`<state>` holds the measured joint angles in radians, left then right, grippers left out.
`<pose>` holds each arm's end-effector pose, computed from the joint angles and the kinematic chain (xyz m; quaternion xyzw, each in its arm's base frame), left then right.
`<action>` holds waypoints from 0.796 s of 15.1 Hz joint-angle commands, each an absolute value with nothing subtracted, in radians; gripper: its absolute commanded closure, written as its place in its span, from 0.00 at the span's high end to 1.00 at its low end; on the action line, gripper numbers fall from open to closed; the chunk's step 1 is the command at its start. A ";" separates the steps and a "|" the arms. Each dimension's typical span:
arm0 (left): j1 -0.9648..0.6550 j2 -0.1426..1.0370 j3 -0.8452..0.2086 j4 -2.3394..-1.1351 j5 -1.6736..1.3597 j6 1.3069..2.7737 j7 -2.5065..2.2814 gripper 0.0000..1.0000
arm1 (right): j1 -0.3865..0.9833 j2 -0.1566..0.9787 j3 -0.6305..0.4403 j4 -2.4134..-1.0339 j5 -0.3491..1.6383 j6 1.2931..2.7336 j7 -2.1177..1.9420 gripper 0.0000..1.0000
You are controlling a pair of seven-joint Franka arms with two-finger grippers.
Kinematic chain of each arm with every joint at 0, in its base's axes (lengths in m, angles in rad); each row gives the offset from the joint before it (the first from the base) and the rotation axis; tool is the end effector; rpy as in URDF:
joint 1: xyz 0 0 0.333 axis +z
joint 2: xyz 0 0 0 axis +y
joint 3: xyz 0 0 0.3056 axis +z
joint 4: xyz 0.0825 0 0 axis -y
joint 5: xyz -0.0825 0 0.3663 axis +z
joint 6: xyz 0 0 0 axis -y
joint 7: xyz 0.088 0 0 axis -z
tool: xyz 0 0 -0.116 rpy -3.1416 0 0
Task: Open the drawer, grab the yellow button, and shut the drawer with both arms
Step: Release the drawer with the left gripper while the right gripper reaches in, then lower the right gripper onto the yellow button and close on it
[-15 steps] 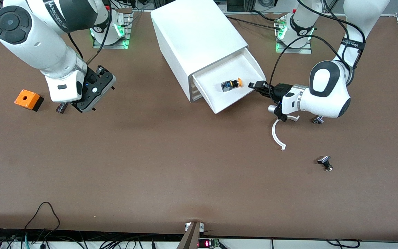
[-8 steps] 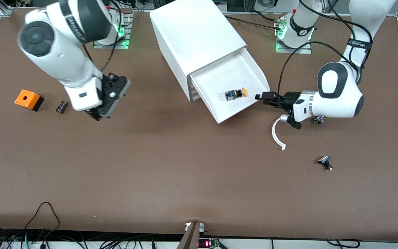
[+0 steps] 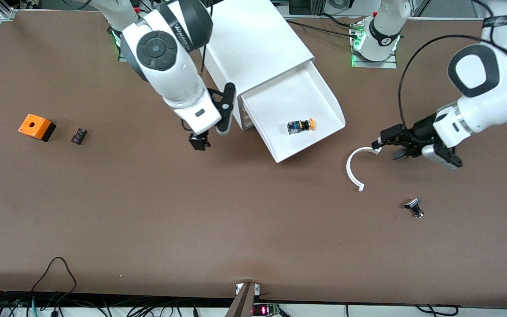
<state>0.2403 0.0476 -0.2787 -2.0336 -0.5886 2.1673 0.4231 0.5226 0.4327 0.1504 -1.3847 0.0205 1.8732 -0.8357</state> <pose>0.5568 -0.0458 0.4275 0.9640 -0.0697 0.0887 0.2406 0.5351 0.4069 0.4583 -0.7349 -0.6762 -0.0335 0.0385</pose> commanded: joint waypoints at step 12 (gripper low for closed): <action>0.161 -0.097 -0.202 -1.758 0.001 1.740 0.098 1.00 | 0.801 0.629 0.078 -1.161 0.026 2.032 -0.847 1.00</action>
<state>0.1755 -0.0861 -0.2004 -1.7630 -0.0355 1.7676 0.1461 0.7628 0.5770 0.1026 -1.2083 0.0194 2.0106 -0.8442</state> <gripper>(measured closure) 0.000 0.000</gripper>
